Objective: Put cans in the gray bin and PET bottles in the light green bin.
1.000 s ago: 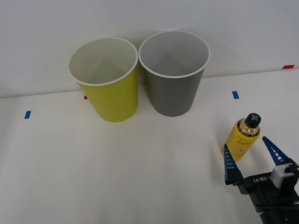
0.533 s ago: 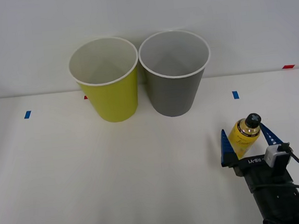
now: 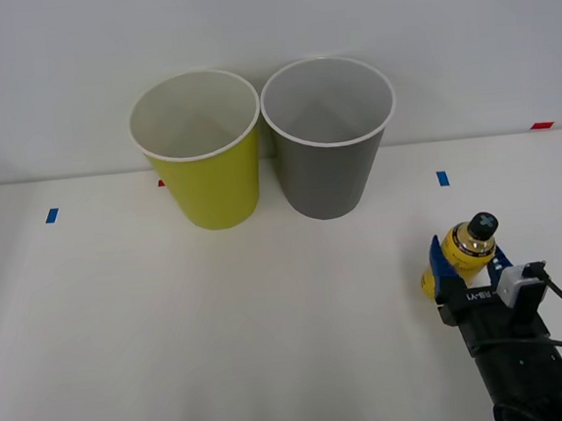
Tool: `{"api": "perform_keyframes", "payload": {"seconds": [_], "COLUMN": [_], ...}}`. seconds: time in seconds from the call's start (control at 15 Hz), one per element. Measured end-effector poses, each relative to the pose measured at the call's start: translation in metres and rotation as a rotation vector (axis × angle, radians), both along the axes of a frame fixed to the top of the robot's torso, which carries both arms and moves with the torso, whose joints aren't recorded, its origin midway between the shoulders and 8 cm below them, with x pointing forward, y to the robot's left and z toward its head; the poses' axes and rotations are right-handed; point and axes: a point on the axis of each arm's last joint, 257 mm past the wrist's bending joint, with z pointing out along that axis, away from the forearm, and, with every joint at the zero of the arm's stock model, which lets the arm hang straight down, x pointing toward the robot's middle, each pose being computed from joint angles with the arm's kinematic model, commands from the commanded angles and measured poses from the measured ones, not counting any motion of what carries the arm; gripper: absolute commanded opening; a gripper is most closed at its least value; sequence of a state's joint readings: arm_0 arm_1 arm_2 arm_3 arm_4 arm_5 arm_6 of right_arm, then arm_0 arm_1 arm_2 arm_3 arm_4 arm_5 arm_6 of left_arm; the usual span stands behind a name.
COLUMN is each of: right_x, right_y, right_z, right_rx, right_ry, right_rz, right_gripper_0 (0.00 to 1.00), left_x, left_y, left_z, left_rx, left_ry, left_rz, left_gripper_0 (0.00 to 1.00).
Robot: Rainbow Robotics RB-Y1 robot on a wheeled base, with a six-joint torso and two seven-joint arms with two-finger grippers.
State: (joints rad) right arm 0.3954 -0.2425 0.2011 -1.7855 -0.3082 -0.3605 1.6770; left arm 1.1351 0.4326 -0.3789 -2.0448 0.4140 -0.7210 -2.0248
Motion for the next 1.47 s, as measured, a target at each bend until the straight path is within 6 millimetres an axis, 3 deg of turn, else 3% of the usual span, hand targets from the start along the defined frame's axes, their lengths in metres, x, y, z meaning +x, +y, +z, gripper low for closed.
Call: {"api": "perform_keyframes", "payload": {"seconds": [0.47, 0.73, 1.47], "right_x": [-0.005, -0.004, 0.014], "right_y": [-0.004, -0.001, 0.035], "right_z": [-0.004, 0.007, 0.111], "right_rx": [-0.012, -0.016, -0.009], "right_ry": [0.008, 0.006, 0.075], "right_rz": [-0.013, 0.003, 0.165], "right_gripper_0": [0.16, 0.16, 0.14], "left_x": [0.000, 0.000, 0.000], "left_y": [0.000, 0.000, 0.000], "left_z": [0.000, 0.000, 0.000], "left_rx": [0.000, 0.000, 0.000], "left_ry": [0.000, 0.000, 0.000], "left_rz": [0.000, 0.000, 0.000], "left_gripper_0": [1.00, 1.00, 1.00]}}
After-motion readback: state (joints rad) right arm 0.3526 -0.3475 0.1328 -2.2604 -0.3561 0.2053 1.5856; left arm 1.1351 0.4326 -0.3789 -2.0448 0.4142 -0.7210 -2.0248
